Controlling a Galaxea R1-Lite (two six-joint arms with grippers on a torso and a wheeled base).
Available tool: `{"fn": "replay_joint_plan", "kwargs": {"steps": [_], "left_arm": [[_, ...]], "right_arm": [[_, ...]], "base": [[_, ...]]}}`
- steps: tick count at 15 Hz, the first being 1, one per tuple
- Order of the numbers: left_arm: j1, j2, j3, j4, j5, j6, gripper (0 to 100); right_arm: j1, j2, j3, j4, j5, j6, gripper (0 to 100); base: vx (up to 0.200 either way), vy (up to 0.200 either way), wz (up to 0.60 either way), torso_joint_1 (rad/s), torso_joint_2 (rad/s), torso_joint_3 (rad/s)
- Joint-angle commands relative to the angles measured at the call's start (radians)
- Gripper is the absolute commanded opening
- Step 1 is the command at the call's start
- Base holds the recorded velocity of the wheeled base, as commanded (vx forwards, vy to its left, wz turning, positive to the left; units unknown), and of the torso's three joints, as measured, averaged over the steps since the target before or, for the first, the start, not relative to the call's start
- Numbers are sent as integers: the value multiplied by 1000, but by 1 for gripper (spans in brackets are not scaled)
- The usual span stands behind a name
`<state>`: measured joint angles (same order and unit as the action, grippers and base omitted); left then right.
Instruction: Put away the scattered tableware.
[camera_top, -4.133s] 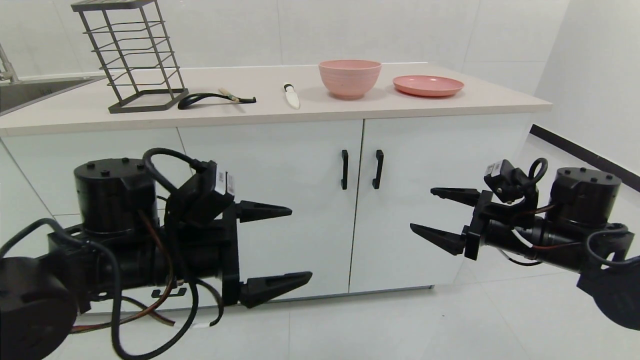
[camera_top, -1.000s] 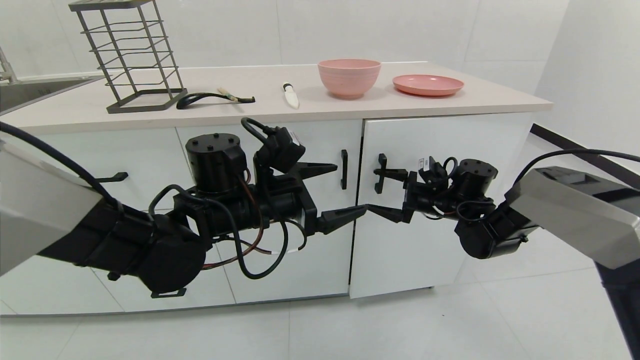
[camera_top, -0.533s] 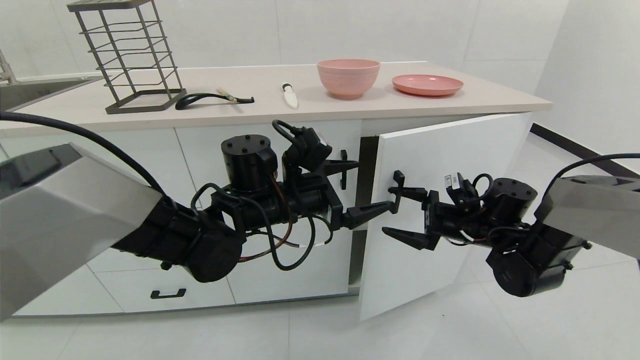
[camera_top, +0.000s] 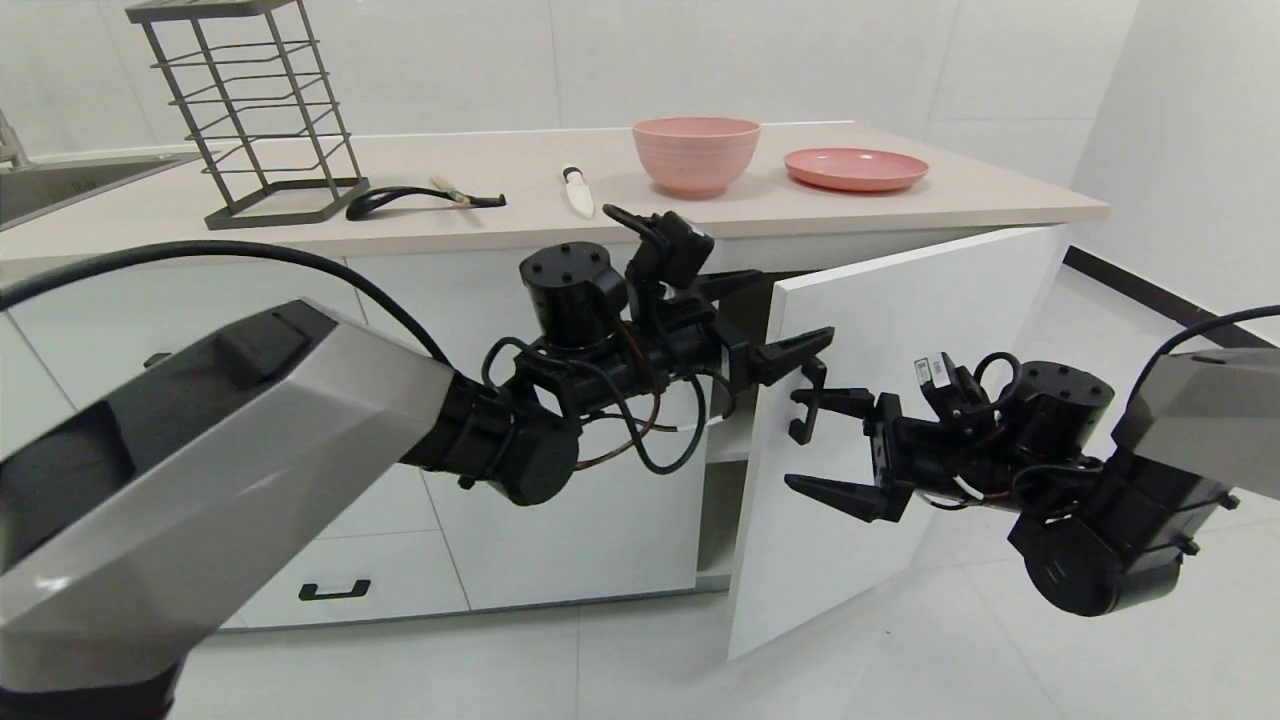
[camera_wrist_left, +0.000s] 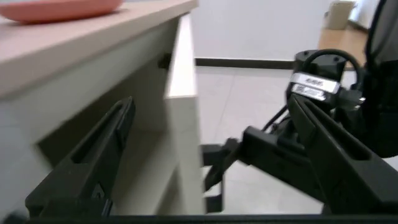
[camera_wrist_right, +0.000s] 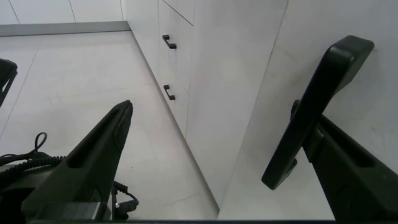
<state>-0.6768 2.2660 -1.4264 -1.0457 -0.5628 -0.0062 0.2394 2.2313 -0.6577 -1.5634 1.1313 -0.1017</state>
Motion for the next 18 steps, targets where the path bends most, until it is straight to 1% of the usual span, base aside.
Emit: {"fn": "replay_joint_plan", "kwargs": {"steps": [1, 3, 5, 8, 11, 13, 16, 17, 18], "left_arm": [[-46, 76, -49, 0, 0, -18, 100], [-75, 84, -55, 6, 3, -20, 100], [-75, 87, -65, 3, 3, -20, 100], [-78, 79, -63, -8, 9, -20, 100], [-102, 72, -57, -7, 11, -20, 100], [-122, 72, -55, -5, 11, -20, 100], [-136, 72, -51, -3, 26, -20, 100], [-136, 72, -49, -2, 29, -20, 100], [-136, 72, -49, 0, 29, -20, 100]], "right_arm": [[-3, -9, 0, -7, 4, -3, 100], [-6, -9, 1, -7, 4, -3, 100], [-17, -7, -2, -7, -2, -4, 100], [-78, 8, -2, -7, -2, -6, 100], [-143, 22, -2, -7, -2, -9, 100], [-164, 30, 12, -7, -2, -9, 100], [-180, 4, 96, -7, -1, -33, 100], [-190, -56, 139, -7, -2, -33, 100], [-209, -128, 222, -7, -2, -35, 100]], "base": [[0, 0, 0, 0, 0, 0], [0, 0, 0, 0, 0, 0], [0, 0, 0, 0, 0, 0], [0, 0, 0, 0, 0, 0], [0, 0, 0, 0, 0, 0], [0, 0, 0, 0, 0, 0], [0, 0, 0, 0, 0, 0], [0, 0, 0, 0, 0, 0], [0, 0, 0, 0, 0, 0]]}}
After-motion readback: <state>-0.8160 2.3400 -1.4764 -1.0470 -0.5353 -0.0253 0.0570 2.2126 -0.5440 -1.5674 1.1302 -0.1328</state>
